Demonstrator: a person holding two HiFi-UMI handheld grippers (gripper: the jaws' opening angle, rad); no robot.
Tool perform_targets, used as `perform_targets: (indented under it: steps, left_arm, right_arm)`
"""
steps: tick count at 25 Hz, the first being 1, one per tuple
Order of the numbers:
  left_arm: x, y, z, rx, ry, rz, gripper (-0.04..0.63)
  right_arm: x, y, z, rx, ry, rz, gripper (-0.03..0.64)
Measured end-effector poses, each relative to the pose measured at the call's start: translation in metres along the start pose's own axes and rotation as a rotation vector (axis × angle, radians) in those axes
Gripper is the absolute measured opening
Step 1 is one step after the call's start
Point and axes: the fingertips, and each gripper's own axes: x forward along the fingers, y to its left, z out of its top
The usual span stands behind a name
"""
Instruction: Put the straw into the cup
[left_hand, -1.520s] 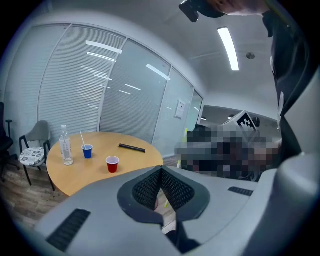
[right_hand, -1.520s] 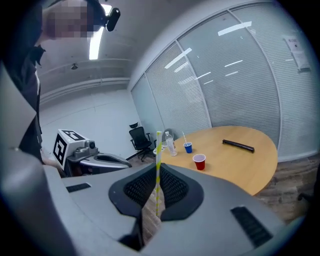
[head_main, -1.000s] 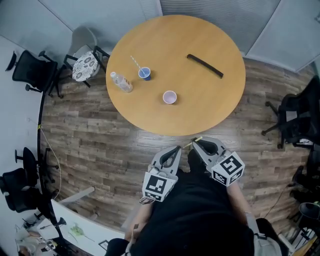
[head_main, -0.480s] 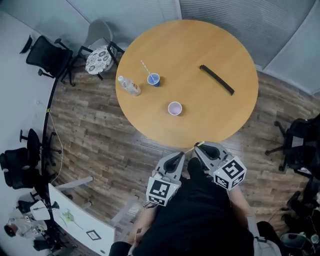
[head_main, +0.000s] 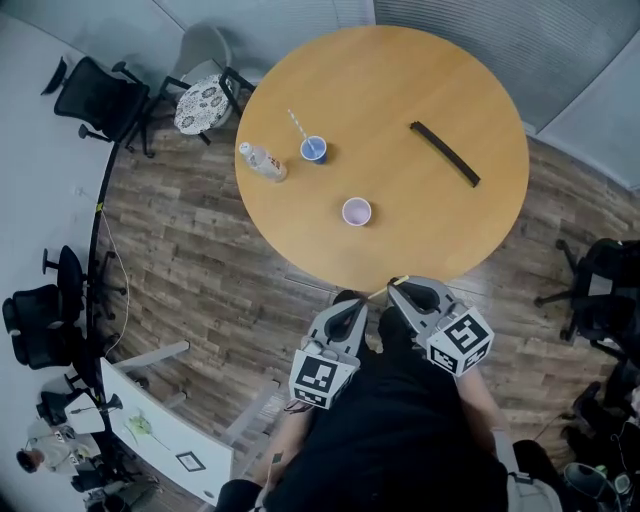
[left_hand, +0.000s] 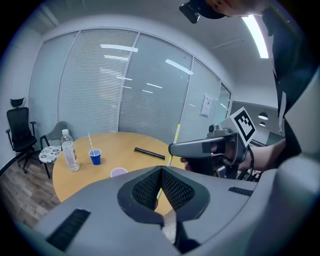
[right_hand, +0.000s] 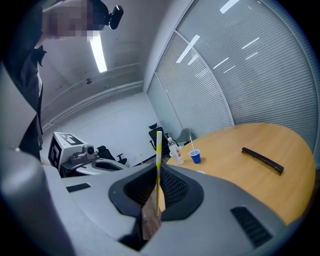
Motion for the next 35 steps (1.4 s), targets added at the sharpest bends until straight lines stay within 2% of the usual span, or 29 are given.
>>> perform_targets:
  steps: [10, 26, 35]
  left_arm:
    - [0.017, 0.033, 0.027, 0.109, -0.016, -0.110, 0.011]
    - [0.027, 0.115, 0.043, 0.128, -0.032, -0.219, 0.011]
    - [0.028, 0.140, 0.039, 0.150, -0.010, -0.282, 0.011]
  right_arm:
    - [0.016, -0.018, 0.028, 0.014, -0.059, -0.163, 0.032]
    - [0.081, -0.062, 0.071, 0.013, -0.073, -0.368, 0.032]
    - [0.115, -0.082, 0.062, 0.034, -0.065, -0.440, 0.032]
